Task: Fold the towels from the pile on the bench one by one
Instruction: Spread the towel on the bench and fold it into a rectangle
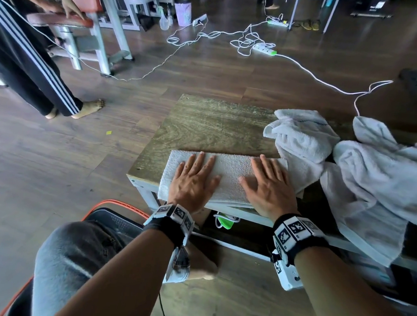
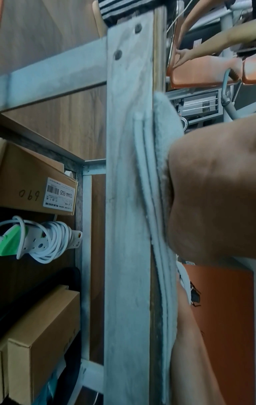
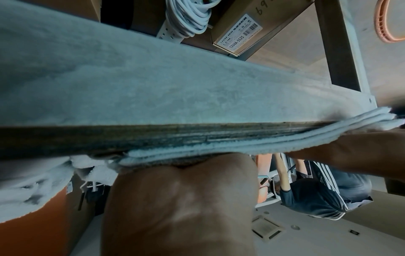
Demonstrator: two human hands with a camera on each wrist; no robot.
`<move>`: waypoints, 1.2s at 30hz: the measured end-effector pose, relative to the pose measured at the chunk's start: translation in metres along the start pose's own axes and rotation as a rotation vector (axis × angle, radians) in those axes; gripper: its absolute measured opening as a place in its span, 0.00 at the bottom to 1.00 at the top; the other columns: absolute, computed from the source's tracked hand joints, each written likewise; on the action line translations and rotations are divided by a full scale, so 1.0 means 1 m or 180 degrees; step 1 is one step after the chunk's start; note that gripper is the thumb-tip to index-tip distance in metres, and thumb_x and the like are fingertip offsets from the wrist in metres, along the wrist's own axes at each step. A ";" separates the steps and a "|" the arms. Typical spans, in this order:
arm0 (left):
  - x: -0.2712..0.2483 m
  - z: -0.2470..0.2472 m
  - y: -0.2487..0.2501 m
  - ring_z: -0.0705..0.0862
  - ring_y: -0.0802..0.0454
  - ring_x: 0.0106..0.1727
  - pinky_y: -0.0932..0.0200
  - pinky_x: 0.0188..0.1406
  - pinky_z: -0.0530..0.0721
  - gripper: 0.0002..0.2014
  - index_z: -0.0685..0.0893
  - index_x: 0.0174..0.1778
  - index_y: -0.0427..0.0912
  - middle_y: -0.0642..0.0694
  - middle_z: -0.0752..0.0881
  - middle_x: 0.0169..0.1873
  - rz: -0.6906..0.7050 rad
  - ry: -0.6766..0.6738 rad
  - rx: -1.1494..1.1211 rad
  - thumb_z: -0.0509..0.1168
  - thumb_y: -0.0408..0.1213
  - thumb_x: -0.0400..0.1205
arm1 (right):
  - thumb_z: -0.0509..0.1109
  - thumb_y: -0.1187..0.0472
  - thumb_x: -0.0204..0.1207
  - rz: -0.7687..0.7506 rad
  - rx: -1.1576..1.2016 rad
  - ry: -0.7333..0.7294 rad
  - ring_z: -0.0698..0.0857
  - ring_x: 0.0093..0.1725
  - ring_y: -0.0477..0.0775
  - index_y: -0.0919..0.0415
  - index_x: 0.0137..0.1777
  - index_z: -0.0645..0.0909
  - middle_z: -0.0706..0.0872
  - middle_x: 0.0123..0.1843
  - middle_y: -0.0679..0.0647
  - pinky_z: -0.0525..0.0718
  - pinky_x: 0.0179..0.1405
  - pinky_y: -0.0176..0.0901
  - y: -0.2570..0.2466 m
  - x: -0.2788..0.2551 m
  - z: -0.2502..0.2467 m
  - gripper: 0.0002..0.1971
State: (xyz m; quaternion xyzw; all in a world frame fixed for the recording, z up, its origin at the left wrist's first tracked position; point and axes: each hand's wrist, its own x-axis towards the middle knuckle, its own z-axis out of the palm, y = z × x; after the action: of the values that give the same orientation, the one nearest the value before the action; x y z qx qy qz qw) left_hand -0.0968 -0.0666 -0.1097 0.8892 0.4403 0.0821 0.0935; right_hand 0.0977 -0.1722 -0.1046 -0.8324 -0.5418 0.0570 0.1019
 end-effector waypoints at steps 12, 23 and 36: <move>-0.013 -0.016 -0.041 0.42 0.53 0.87 0.46 0.85 0.43 0.31 0.44 0.86 0.56 0.55 0.44 0.86 -0.0567 -0.0076 -0.0188 0.38 0.59 0.87 | 0.42 0.25 0.79 0.0306 0.0156 -0.0135 0.38 0.88 0.50 0.39 0.88 0.45 0.41 0.90 0.43 0.43 0.86 0.63 0.007 -0.002 -0.004 0.39; -0.007 -0.015 -0.036 0.44 0.49 0.87 0.40 0.84 0.43 0.33 0.43 0.86 0.51 0.52 0.43 0.86 -0.0886 -0.0219 -0.0079 0.37 0.60 0.86 | 0.58 0.45 0.79 -0.0461 0.0002 0.0864 0.80 0.51 0.58 0.57 0.45 0.76 0.80 0.49 0.55 0.80 0.46 0.51 0.007 -0.017 -0.026 0.16; -0.037 -0.060 -0.009 0.72 0.37 0.64 0.43 0.66 0.72 0.35 0.80 0.63 0.34 0.36 0.74 0.59 -0.1480 0.0118 0.0355 0.59 0.64 0.78 | 0.63 0.52 0.78 -0.0807 0.0117 0.0331 0.80 0.53 0.59 0.56 0.48 0.74 0.80 0.52 0.53 0.82 0.50 0.53 -0.021 -0.008 -0.034 0.07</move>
State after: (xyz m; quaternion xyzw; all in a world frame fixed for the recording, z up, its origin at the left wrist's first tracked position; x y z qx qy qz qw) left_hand -0.1389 -0.0849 -0.0562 0.7660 0.6387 0.0502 0.0525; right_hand 0.0830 -0.1750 -0.0674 -0.7570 -0.6355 0.0103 0.1515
